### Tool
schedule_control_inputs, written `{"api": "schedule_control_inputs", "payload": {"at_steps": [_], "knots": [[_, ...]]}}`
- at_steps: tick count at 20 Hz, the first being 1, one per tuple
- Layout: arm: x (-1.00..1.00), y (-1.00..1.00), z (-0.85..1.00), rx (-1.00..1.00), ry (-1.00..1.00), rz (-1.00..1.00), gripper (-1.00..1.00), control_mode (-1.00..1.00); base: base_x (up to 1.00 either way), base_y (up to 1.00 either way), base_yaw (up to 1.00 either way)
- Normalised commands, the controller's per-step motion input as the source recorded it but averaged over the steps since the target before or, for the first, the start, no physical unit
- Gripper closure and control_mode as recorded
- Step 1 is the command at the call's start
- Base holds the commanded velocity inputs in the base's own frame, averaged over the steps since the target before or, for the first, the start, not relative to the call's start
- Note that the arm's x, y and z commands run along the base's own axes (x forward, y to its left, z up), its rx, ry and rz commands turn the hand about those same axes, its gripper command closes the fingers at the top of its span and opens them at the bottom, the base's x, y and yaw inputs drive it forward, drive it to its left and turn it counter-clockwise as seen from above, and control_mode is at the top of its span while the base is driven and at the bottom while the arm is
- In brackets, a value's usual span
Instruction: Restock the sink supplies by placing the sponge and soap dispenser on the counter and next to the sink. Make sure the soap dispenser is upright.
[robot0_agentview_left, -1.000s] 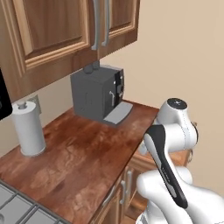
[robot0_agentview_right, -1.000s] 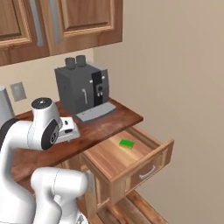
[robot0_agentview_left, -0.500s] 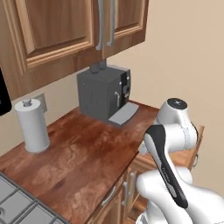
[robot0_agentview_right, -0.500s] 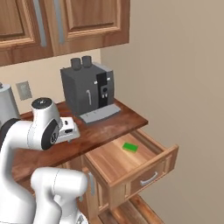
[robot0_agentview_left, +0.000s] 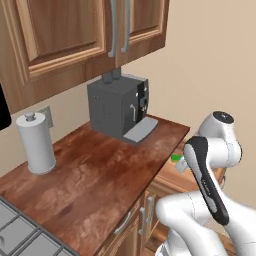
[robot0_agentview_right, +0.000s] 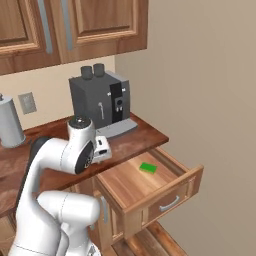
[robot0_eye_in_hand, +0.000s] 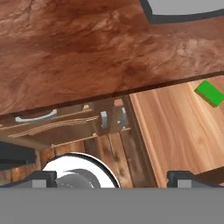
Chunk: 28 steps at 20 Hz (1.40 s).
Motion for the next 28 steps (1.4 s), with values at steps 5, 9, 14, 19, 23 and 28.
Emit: {"api": "schedule_control_inputs", "payload": {"at_steps": [5,9,14,19,23,28], "knots": [[0.14,-1.0,-0.3,0.05,0.0,0.0,-1.0,-1.0,0.0,0.0,0.0],[0.05,-0.94,-0.37,0.0,0.0,0.0,-1.0,-1.0,0.0,0.0,0.0],[0.52,-0.56,-0.13,0.0,0.03,-0.01,-1.0,-1.0,0.0,0.0,0.0],[0.7,-0.14,-0.27,-0.01,0.03,-0.06,-1.0,-1.0,0.0,0.0,0.0],[0.63,-0.02,-0.37,-0.03,0.07,-0.08,-1.0,-1.0,0.0,0.0,0.0],[0.52,-0.09,-0.52,-0.02,0.1,-0.08,-1.0,-1.0,0.0,0.0,0.0]]}}
